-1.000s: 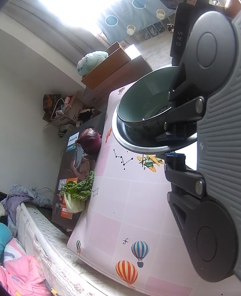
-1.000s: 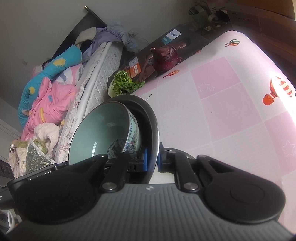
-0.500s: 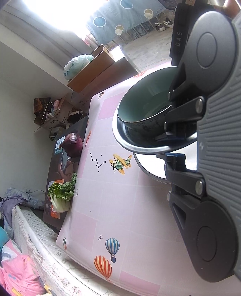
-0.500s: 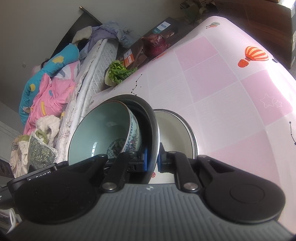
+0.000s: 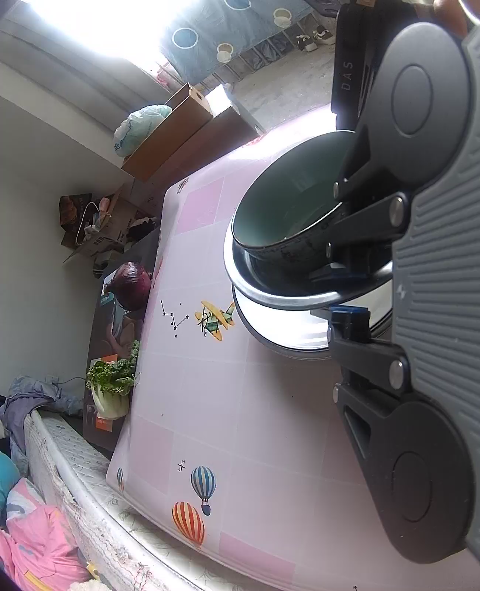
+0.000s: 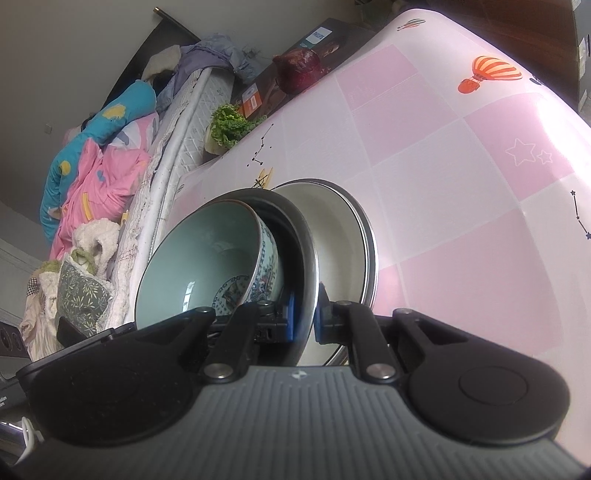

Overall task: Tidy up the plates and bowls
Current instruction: 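Lower the held steel bowl onto the white plate in the basins with both tools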

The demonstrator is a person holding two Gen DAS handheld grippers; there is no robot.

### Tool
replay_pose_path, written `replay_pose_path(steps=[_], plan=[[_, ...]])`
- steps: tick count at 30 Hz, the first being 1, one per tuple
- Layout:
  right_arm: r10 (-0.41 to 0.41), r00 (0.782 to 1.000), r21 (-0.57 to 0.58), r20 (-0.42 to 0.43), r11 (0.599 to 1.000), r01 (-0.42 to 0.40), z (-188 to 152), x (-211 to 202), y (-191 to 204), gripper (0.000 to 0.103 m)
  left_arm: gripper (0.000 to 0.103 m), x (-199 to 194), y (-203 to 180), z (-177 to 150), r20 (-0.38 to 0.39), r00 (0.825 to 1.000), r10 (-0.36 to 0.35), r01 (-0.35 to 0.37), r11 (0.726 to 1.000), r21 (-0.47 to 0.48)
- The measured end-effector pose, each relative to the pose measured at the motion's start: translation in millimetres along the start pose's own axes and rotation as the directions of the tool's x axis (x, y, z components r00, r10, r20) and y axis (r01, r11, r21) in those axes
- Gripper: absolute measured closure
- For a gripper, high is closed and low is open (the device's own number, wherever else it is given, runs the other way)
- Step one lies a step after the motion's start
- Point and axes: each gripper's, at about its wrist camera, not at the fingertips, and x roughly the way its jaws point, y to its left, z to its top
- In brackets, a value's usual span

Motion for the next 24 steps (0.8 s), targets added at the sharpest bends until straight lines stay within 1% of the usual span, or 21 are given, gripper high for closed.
replay_pose_path(steps=[15, 20, 22, 24], plan=[[-0.026, 0.999, 0.003, -0.033, 1.0, 0.026, 0, 19, -10, 0.093, 0.09, 20, 2, -8, -0.02, 0.999, 0.043, -0.042, 0.998, 0.04], [-0.06, 0.998, -0.032, -0.013, 0.998, 0.059, 4, 27, -5, 0.092, 0.089, 32, 6, -8, -0.043, 0.998, 0.051, -0.049, 0.998, 0.048], [-0.09, 0.996, -0.059, 0.008, 0.994, 0.091, 6, 28, -2, 0.092, 0.088, 36, 9, -9, -0.051, 0.998, 0.03, -0.028, 0.999, 0.036], [-0.098, 0.995, -0.065, 0.031, 0.993, 0.1, 9, 28, -2, 0.092, 0.086, 35, 11, -10, -0.039, 0.999, 0.021, -0.02, 0.999, 0.032]])
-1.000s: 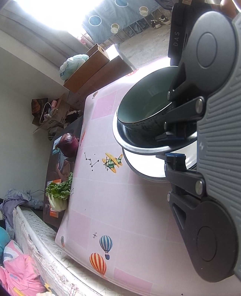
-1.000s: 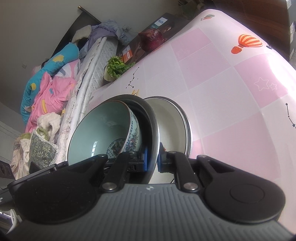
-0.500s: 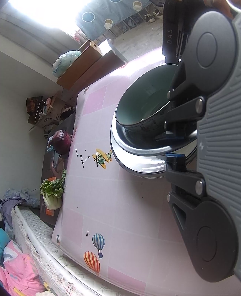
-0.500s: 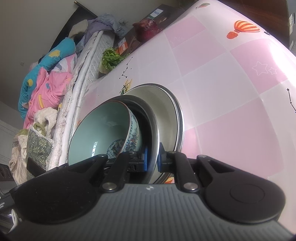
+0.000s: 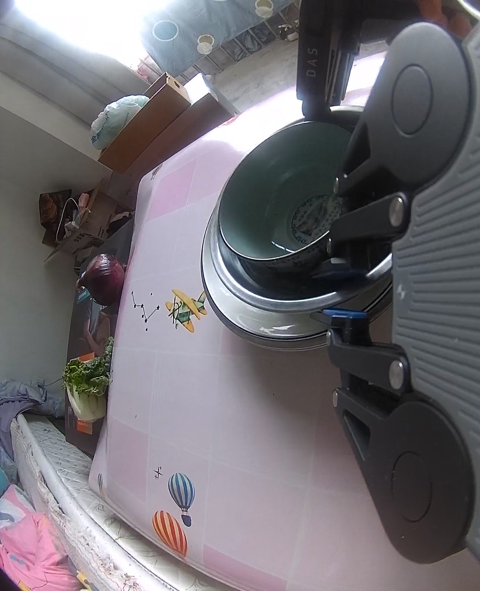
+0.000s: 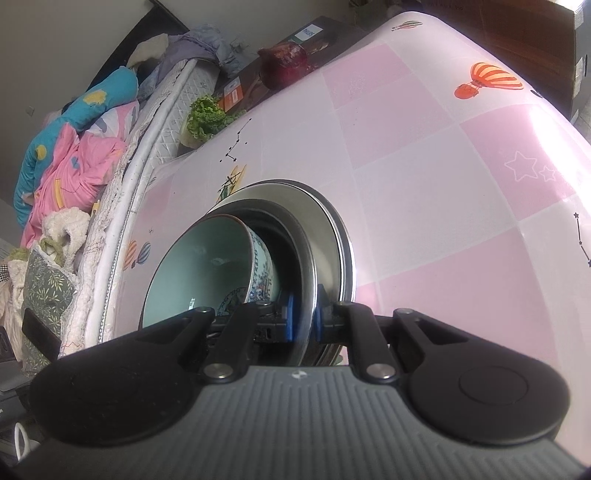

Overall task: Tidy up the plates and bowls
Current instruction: 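Lower the held steel bowl onto the white plate in the basins with both tools, then open both tools and pull them back from the stacked bowls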

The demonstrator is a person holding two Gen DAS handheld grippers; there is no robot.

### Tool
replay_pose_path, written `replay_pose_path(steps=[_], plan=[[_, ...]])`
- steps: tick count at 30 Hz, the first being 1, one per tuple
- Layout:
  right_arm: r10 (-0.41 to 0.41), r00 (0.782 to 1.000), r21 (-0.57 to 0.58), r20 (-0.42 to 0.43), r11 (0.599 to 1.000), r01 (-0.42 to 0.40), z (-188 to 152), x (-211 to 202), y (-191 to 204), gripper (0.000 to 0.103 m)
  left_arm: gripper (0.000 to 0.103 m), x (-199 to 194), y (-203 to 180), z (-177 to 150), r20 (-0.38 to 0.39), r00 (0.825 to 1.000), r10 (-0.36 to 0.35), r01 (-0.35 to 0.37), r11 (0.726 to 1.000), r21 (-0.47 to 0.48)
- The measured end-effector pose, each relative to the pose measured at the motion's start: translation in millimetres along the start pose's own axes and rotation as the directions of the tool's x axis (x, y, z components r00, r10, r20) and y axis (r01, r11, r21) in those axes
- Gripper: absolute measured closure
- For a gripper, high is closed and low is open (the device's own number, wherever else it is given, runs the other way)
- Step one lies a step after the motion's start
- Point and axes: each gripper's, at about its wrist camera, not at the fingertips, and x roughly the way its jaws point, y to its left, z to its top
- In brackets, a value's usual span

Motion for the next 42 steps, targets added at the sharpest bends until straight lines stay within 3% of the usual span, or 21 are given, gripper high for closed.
replay_pose_path(steps=[3, 8, 11, 21, 24, 25, 26, 30, 31, 32, 36, 42], plan=[[0.007, 0.999, 0.019, 0.031, 1.0, -0.008, 8, -3, -6, 0.089, 0.082, -8, -1, 1, 0.044, 0.999, 0.001, -0.002, 1.0, 0.018], [0.034, 0.997, 0.06, 0.072, 0.997, -0.038, 12, -9, -12, 0.086, 0.058, -20, 10, 4, 0.083, 0.996, -0.024, 0.024, 1.0, -0.003], [0.047, 0.995, 0.072, 0.086, 0.996, -0.053, 9, -11, -15, 0.085, 0.049, -30, 19, 4, 0.103, 0.994, -0.037, 0.039, 0.999, -0.019], [0.074, 0.993, 0.094, 0.094, 0.992, -0.083, -10, -5, -18, 0.083, 0.037, -61, 43, -5, 0.143, 0.99, 0.005, 0.002, 0.999, -0.052], [0.091, 0.987, 0.091, 0.134, 0.991, -0.103, -14, -24, -21, 0.075, 0.026, -72, 45, -11, 0.162, 0.986, 0.025, -0.019, 0.999, -0.035], [0.082, 0.985, 0.083, 0.152, 0.992, -0.095, -16, -32, -20, 0.064, 0.022, -76, 44, -13, 0.171, 0.985, 0.035, -0.032, 0.999, -0.023], [0.068, 0.983, 0.065, 0.173, 0.995, -0.081, -19, -42, -19, 0.053, 0.018, -79, 43, -15, 0.178, 0.983, 0.045, -0.044, 0.999, -0.012], [0.041, 0.971, -0.048, 0.236, 0.998, -0.031, -36, -81, -8, 0.04, 0.01, -95, 33, -26, 0.201, 0.975, 0.091, -0.103, 0.993, 0.052], [0.026, 0.966, -0.093, 0.258, 0.996, -0.002, -44, -93, -2, 0.029, 0.008, -98, 31, -28, 0.204, 0.974, 0.097, -0.113, 0.992, 0.064], [0.01, 0.96, -0.141, 0.279, 0.989, 0.031, -52, -104, 2, 0.02, 0.006, -101, 28, -31, 0.207, 0.973, 0.103, -0.121, 0.99, 0.077], [-0.054, 0.932, -0.314, 0.357, 0.933, 0.174, -84, -137, 27, 0.002, 0.0, -115, 21, -43, 0.225, 0.969, 0.106, -0.134, 0.985, 0.112], [-0.197, 0.883, -0.352, 0.425, 0.863, 0.362, -123, -158, 49, 0.001, 0.0, -132, 11, -58, 0.239, 0.951, 0.196, -0.226, 0.968, 0.107]])
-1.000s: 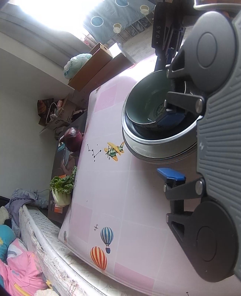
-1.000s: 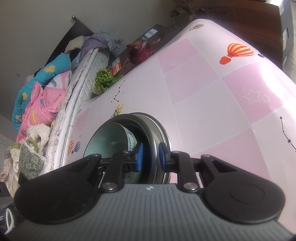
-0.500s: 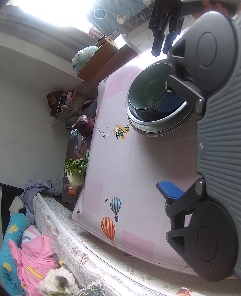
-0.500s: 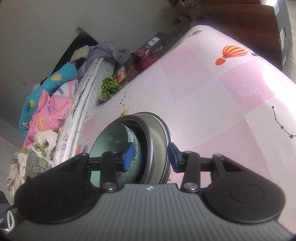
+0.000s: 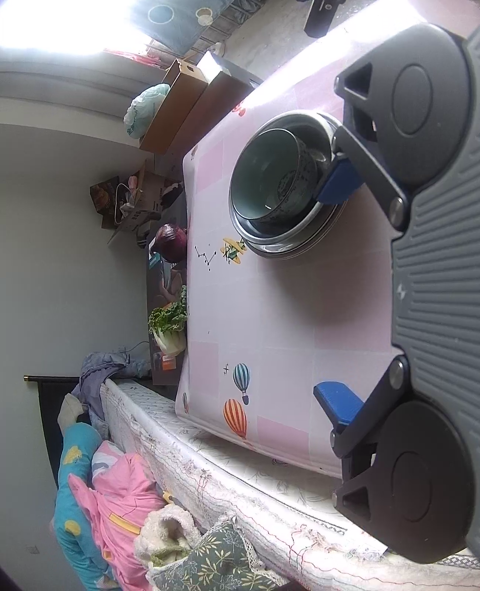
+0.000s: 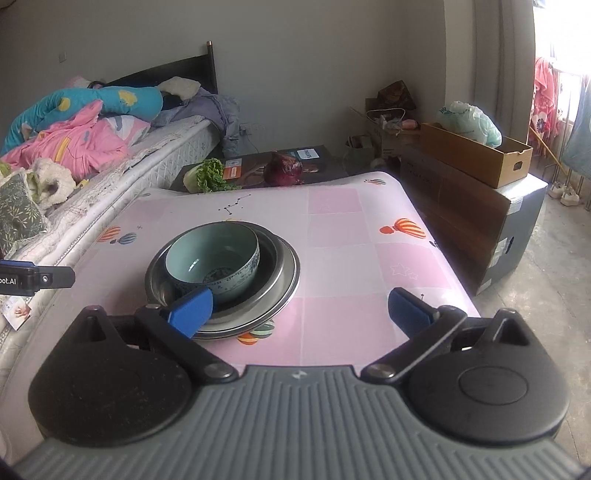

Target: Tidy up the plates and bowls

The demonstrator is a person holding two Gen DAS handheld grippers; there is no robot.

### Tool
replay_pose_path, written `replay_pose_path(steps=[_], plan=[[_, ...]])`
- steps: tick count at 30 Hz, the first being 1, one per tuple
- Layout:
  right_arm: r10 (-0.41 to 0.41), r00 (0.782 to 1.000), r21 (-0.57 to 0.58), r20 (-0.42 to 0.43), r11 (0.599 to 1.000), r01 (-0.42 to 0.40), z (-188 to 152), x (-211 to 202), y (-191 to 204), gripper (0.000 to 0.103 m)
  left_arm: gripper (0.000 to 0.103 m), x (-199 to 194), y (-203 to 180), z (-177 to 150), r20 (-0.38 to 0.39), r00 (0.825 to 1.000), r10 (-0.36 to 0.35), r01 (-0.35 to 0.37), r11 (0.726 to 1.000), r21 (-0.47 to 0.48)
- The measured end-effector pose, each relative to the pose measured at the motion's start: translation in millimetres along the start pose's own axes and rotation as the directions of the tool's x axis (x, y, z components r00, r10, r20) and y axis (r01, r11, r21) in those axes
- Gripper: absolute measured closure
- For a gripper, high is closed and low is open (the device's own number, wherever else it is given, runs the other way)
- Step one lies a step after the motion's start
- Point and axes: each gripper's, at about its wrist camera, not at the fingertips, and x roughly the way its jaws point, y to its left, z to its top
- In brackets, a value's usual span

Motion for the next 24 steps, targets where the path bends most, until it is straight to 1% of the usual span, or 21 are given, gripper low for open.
replay_pose_path(steps=[3, 5, 7, 10, 13, 15, 19, 24], plan=[[-0.026, 1.0, -0.03, -0.008, 0.999, 0.026, -5, -9, 8, 0.001, 0.0, -8, -3, -2, 0.01, 0.999, 0.042, -0.042, 0.999, 0.012], [-0.039, 0.999, -0.042, -0.021, 0.998, 0.038, -6, -11, 15, 0.001, 0.0, -11, -5, -1, -0.009, 0.998, 0.06, -0.059, 0.998, 0.027], [-0.065, 0.997, -0.041, -0.031, 0.997, 0.064, -5, -10, 20, 0.001, 0.0, -14, -6, 1, -0.024, 0.998, 0.064, -0.063, 0.997, 0.045], [-0.101, 0.993, -0.028, -0.054, 0.995, 0.099, -1, -4, 28, 0.001, 0.0, -17, -7, 4, -0.022, 0.998, 0.067, -0.066, 0.997, 0.044], [-0.084, 0.993, -0.019, -0.082, 0.996, 0.083, 2, 0, 34, 0.001, 0.0, -16, -9, 5, -0.036, 0.997, 0.067, -0.066, 0.997, 0.045], [-0.073, 0.992, -0.01, -0.106, 0.997, 0.073, 4, 3, 38, 0.001, 0.0, -12, -8, 6, -0.063, 0.996, 0.061, -0.059, 0.998, 0.039], [-0.079, 0.984, -0.012, -0.158, 0.997, 0.078, 5, 12, 43, 0.001, 0.0, 1, -4, 6, -0.131, 0.99, 0.052, -0.052, 0.999, 0.006], [-0.06, 0.981, -0.006, -0.183, 0.998, 0.06, 4, 17, 44, 0.001, 0.0, 11, -9, 3, -0.159, 0.978, 0.132, -0.124, 0.99, 0.061]])
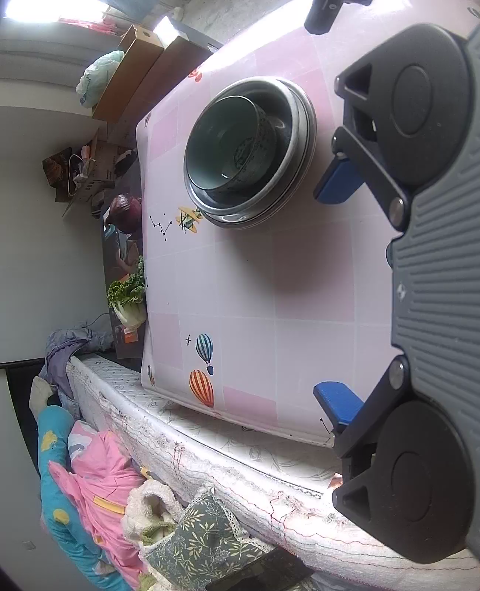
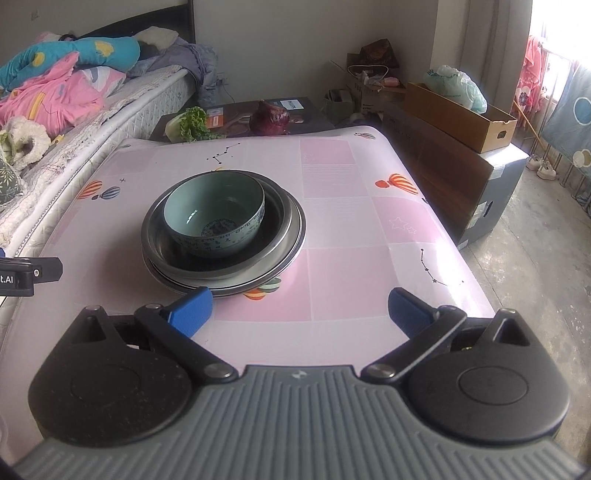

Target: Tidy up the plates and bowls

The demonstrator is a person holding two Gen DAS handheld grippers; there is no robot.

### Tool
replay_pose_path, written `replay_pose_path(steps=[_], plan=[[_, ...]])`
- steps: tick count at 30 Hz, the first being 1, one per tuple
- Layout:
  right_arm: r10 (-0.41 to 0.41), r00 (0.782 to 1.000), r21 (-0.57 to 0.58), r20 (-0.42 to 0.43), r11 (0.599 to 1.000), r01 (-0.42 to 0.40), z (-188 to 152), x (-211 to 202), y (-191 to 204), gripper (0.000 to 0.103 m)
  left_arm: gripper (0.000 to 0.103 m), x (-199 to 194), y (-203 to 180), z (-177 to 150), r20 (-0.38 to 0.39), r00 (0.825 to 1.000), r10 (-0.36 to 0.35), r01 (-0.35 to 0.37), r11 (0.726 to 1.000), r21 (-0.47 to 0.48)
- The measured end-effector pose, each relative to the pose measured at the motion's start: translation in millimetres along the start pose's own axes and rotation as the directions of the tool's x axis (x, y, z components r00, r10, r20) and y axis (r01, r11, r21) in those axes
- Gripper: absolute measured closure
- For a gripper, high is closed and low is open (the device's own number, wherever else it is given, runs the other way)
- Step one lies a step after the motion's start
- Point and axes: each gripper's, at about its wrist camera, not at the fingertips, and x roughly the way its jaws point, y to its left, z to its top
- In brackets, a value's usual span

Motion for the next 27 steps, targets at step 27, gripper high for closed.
replay_pose_path(steps=[27], plan=[[-0.073, 0.996, 0.01, -0.045, 0.997, 0.074, -5, 3, -16, 0.001, 0.0, 12, -20, -6, -0.098, 0.989, -0.108, 0.112, 0.993, 0.038]])
